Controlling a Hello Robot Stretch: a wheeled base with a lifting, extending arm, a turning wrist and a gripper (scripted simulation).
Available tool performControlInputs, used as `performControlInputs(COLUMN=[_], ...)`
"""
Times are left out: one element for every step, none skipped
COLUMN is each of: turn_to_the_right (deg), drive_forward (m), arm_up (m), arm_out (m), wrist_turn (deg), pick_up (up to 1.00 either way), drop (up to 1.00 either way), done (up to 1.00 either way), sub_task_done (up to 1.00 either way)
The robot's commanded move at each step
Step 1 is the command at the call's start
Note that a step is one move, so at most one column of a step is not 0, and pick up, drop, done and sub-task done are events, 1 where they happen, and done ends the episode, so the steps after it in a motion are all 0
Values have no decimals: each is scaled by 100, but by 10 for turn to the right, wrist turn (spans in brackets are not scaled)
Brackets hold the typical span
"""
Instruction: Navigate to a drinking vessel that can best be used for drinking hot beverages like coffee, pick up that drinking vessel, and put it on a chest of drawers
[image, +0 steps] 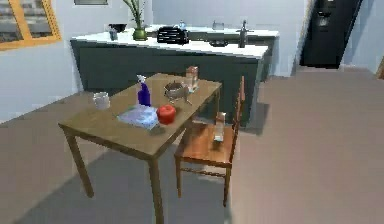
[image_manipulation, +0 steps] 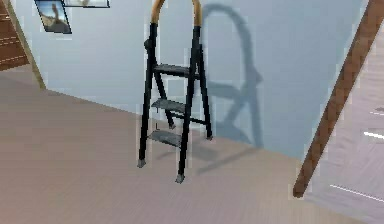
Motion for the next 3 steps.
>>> performControlInputs(turn_to_the_right=[0, -450, -450], drive_forward=[35, 0, 0], arm_up=[0, 0, 0], arm_out=[0, 0, 0], wrist_turn=[0, 0, 0], pick_up=[0, 0, 0], drop=[0, 0, 0], done=[0, 0, 0], sub_task_done=[0, 0, 0])
